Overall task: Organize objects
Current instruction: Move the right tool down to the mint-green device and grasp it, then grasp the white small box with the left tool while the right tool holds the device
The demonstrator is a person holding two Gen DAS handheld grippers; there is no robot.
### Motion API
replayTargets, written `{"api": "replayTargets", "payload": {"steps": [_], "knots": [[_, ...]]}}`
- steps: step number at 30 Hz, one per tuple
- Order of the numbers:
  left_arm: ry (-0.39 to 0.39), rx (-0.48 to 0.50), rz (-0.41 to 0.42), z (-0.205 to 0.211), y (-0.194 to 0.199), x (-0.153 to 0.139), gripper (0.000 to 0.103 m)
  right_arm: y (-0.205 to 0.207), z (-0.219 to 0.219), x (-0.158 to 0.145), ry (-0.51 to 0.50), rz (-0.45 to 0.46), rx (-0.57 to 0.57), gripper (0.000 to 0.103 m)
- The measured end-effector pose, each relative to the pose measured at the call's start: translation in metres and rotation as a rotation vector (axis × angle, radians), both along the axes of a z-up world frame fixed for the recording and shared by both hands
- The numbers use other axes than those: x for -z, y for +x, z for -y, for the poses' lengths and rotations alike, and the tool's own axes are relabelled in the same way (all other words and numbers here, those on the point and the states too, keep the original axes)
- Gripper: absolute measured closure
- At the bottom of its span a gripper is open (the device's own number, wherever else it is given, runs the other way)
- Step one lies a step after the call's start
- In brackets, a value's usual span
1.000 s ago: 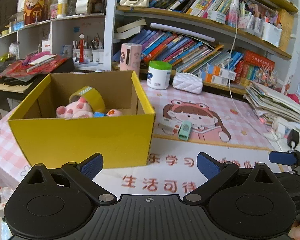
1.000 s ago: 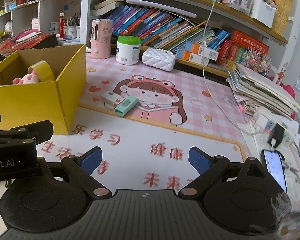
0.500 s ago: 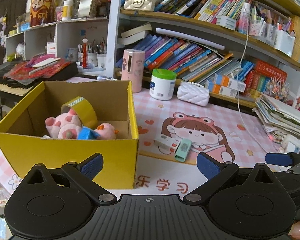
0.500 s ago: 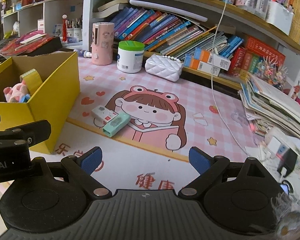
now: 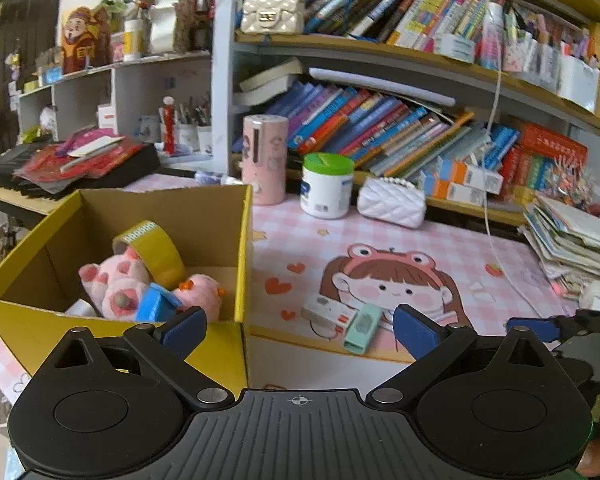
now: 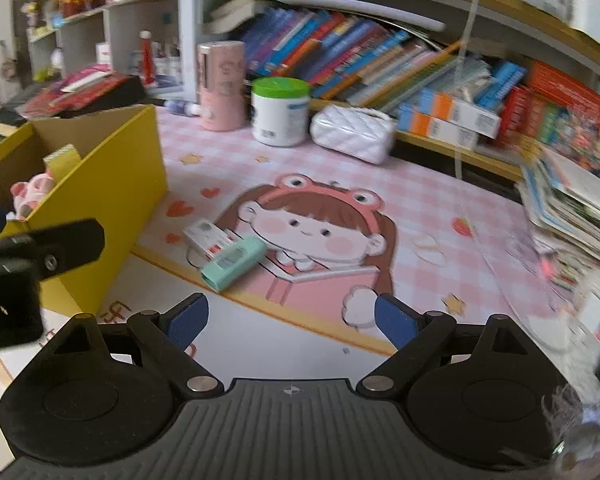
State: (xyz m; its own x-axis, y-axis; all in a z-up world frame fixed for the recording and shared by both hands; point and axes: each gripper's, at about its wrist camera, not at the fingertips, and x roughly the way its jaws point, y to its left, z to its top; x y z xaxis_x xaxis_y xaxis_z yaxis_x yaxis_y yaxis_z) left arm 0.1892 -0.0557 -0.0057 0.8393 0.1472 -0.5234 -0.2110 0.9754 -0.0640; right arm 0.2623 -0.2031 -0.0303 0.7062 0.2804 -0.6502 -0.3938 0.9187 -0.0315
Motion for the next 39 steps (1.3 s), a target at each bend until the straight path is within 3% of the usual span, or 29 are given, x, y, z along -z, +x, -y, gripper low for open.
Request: {"api": "replayTargets", "payload": {"steps": [10,18,21,23,25,33,39], "knots": [[0.006,-0.109,-0.016,-0.009,-0.003,-0.005,0.003,0.057,-0.008,0.025,0.014,0.023,-0.268,0.013],[0.020,-0.168,-0.055,-0.010,-0.010,-0.002,0.003,0.094,-0.026,0.051,-0.034,-0.018,-0.433,0.013],[0.026,-0.180,-0.062,-0.009,-0.014,-0.001,0.003,0.104,-0.026,0.057,0.003,-0.048,-0.469,0.013],[0.030,-0.189,-0.067,-0.009,-0.016,0.000,0.003,0.109,-0.027,0.059,0.026,-0.075,-0.490,0.018],[0.031,-0.195,-0.069,-0.010,-0.018,-0.001,0.003,0.111,-0.027,0.059,0.053,-0.093,-0.514,0.035],[0.034,-0.188,-0.055,-0.010,-0.017,-0.004,0.003,0.107,-0.025,0.055,0.047,-0.104,-0.479,0.036],[0.013,-0.112,-0.030,0.002,-0.003,-0.003,0.003,0.088,0.005,0.032,0.075,-0.046,-0.348,0.036]]}}
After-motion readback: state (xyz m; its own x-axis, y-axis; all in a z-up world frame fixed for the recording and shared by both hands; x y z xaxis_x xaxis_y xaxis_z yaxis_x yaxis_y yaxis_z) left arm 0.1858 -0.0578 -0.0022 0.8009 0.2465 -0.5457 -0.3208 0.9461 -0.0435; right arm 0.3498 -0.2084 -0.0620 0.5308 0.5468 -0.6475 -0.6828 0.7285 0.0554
